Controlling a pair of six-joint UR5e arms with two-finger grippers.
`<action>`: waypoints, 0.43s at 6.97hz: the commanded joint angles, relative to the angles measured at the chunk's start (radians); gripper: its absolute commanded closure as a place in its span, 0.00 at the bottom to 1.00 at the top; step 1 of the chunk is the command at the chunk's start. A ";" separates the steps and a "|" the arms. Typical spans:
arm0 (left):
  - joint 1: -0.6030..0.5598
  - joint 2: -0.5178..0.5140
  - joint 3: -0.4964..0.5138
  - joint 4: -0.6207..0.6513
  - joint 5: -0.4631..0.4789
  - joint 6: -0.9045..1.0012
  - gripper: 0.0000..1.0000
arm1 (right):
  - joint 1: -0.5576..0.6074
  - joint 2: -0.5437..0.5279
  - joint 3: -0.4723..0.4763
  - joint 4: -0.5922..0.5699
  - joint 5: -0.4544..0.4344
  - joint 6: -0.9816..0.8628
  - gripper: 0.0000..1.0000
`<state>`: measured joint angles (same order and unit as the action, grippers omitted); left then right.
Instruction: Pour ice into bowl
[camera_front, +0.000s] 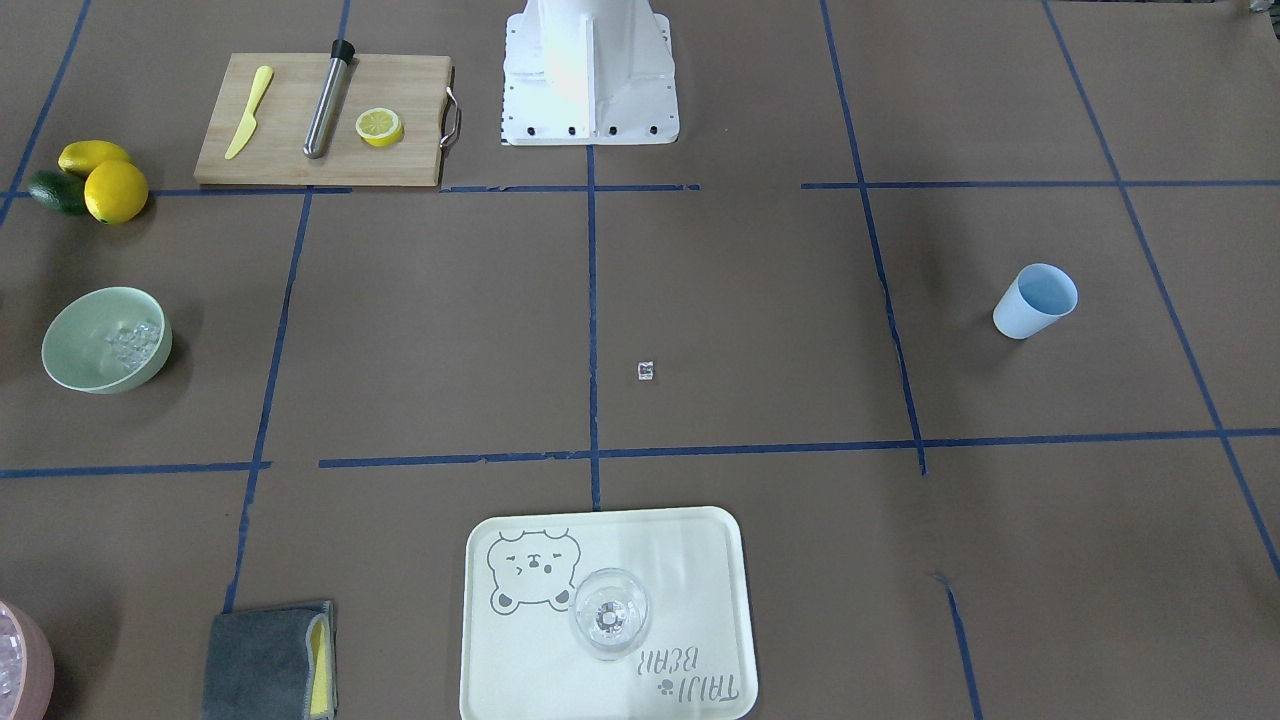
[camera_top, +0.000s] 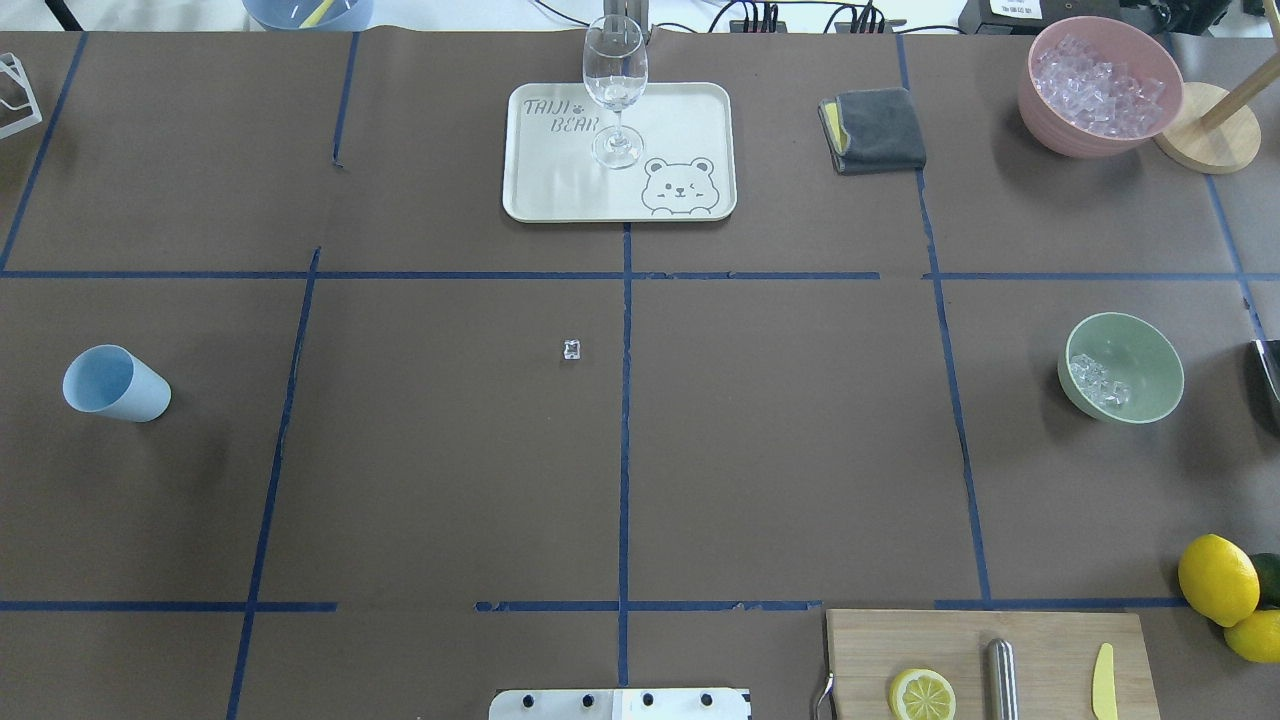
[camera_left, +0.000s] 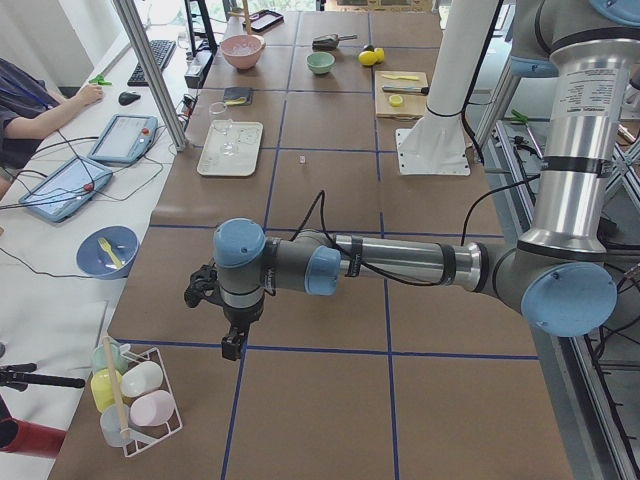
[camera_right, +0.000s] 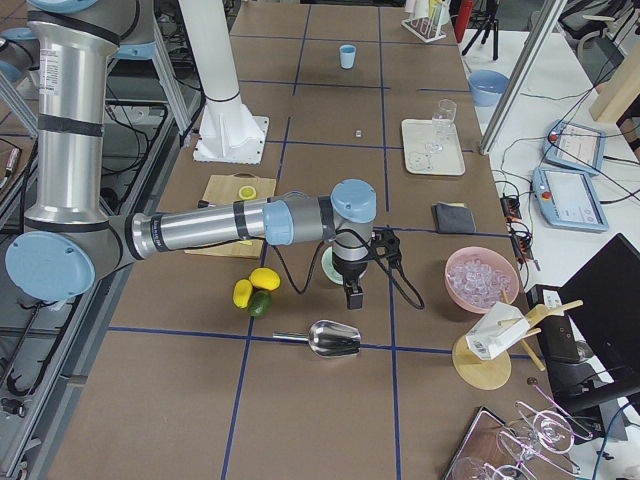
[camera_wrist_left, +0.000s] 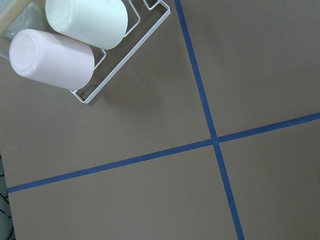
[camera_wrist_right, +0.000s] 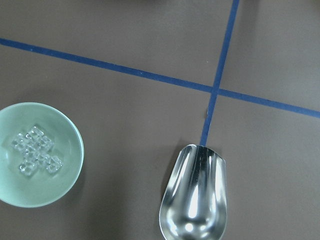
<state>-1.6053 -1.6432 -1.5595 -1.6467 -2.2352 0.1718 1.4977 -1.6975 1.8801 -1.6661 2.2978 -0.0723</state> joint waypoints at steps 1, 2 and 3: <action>-0.001 0.006 0.038 -0.004 -0.001 0.002 0.00 | 0.112 -0.053 -0.050 -0.040 0.110 -0.041 0.00; -0.001 0.019 0.047 -0.002 -0.003 0.000 0.00 | 0.128 -0.051 -0.073 -0.035 0.111 -0.040 0.00; -0.001 0.032 0.049 -0.005 -0.003 0.000 0.00 | 0.130 -0.044 -0.079 -0.034 0.111 -0.043 0.00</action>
<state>-1.6060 -1.6261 -1.5178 -1.6500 -2.2375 0.1722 1.6138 -1.7437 1.8175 -1.7014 2.3998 -0.1122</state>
